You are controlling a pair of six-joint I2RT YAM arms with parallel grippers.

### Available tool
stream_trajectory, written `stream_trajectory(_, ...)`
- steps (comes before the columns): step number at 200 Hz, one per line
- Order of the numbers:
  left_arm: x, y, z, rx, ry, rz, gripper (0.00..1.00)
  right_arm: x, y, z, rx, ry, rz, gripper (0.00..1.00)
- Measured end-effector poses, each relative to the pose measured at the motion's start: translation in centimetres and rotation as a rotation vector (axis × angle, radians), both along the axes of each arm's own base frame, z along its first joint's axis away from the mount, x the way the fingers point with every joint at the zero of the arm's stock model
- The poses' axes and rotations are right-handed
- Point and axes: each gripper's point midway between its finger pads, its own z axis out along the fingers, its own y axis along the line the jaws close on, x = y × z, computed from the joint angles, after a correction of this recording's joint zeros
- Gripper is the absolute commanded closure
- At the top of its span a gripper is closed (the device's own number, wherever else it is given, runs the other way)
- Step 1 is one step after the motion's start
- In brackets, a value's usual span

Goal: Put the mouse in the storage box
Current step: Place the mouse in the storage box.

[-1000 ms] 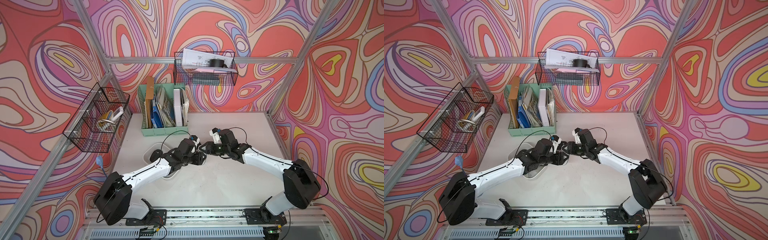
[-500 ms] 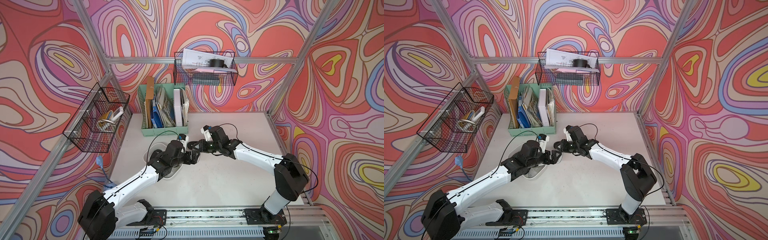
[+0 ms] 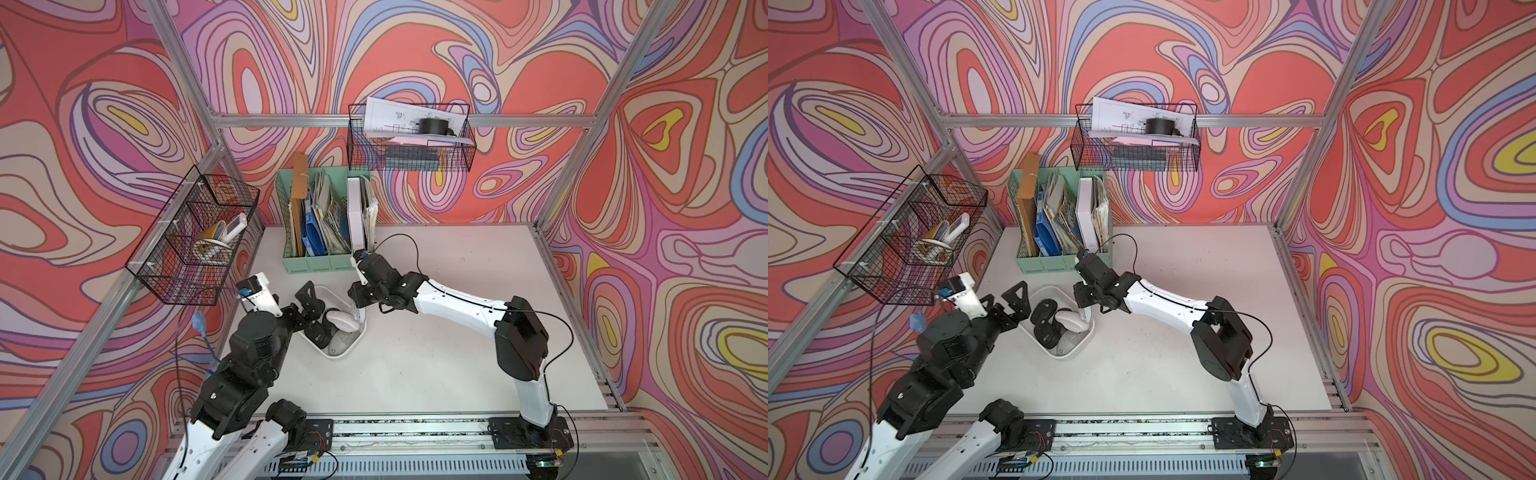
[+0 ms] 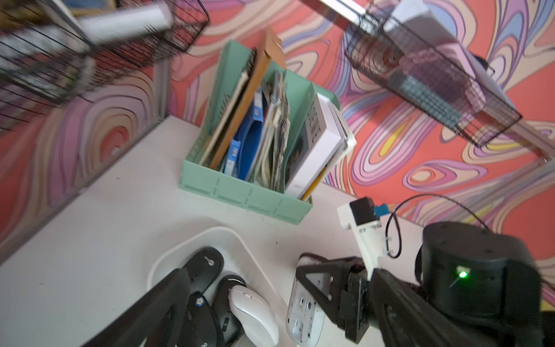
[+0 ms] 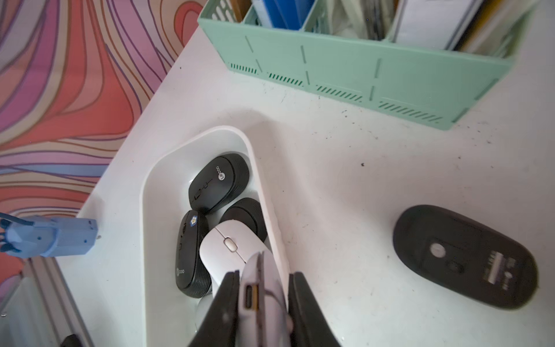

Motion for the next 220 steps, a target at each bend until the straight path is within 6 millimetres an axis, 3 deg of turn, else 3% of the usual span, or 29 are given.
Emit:
stream_trajectory(24, -2.4, 3.3, 1.5, 0.013, -0.048, 0.126, 0.01, -1.1, 2.4, -1.3, -0.12, -0.094, 0.05, 0.86)
stream_trajectory(49, -3.6, 4.9, 1.3, 0.052, -0.039, 0.196, 0.01, -1.7, 3.7, -1.6, -0.233, -0.209, 0.077, 0.86)
stream_trajectory(91, -4.0, 5.8, 0.7, 0.106, -0.006, 0.241, 0.01, -2.2, 4.5, -2.0, -0.418, -0.396, 0.094, 0.86)
stream_trajectory(159, -4.2, 6.2, 0.7, 0.127, -0.004, 0.256, 0.01, -1.6, 4.2, -3.9, -0.647, -0.552, 0.096, 0.84)
stream_trajectory(192, -4.2, 6.3, 0.7, 0.127, -0.005, 0.261, 0.01, -2.5, 4.5, -5.1, -0.707, -0.579, 0.123, 0.71)
stream_trajectory(220, -4.2, 6.3, 0.7, 0.129, -0.003, 0.263, 0.01, -3.7, 5.4, -5.2, -0.703, -0.588, 0.15, 0.51)
